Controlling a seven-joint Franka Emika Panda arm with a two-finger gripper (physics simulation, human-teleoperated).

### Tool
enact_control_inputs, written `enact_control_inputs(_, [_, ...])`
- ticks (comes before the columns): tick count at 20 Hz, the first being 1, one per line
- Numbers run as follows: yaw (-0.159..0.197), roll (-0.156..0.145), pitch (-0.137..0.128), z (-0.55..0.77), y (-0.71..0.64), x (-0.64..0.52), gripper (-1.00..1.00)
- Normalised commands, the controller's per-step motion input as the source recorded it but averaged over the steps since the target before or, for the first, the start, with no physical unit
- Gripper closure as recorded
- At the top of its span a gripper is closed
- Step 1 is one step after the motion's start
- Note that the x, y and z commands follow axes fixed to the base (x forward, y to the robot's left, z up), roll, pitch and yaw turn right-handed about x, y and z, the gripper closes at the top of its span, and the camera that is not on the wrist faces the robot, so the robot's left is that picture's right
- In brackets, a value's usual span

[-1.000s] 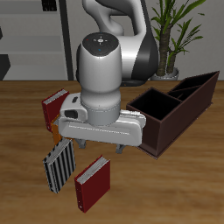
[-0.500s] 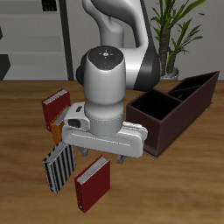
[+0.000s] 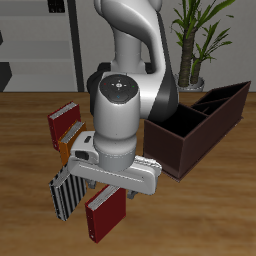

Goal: Place the left red book into the left desk caddy's back compartment

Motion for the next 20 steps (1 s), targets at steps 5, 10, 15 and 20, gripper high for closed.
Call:
enact_control_inputs(5, [-0.039,-0.035,0.041,-0.42,-0.19,-0.01,-1.00])
enact_control_inputs(10, [-0.030,-0.023,0.052,-0.46,-0.15,0.03,-1.00])
enact_control_inputs(15, [-0.030,-0.012,0.033,-0.35,-0.04,-0.01,1.00])
enact_control_inputs(20, [-0.002,-0.001,0.005,-0.03,0.00,-0.02,1.00])
